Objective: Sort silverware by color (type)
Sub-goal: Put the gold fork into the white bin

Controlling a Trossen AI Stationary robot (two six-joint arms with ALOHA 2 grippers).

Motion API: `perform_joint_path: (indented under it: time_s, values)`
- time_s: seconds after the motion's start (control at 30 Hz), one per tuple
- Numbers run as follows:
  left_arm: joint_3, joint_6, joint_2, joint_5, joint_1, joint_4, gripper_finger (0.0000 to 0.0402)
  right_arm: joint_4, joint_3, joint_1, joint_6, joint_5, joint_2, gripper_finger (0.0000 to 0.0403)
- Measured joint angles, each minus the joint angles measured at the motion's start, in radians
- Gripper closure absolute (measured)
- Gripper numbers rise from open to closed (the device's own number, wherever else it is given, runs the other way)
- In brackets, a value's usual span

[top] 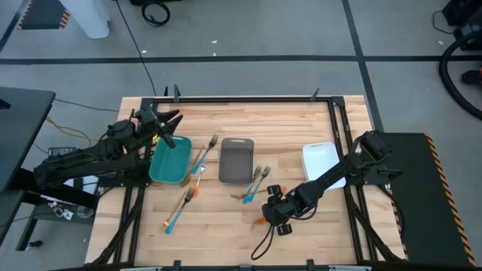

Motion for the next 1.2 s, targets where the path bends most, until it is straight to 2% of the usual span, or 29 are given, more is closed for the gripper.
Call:
perform_joint_path:
  time_s: [0.43, 0.83, 1.2]
  values:
    - [0.0, -0.004, 0.0, 0.0, 0.0, -0.002, 0.0271, -0.006, -0.018, 0.014, 0.028, -0.005, 0.017, 0.0295]
    - [0.0, -0.005, 0.0, 0.001, 0.0, -0.007, 0.0271, -0.002, -0.028, 0.01, 0.045, -0.01, 0.011, 0.0354]
    - [0.0, -0.008, 0.0, 0.001, 0.0, -0.007, 0.0271, -0.023, -0.028, -0.009, 0.035, -0.04, -0.004, 0.0359]
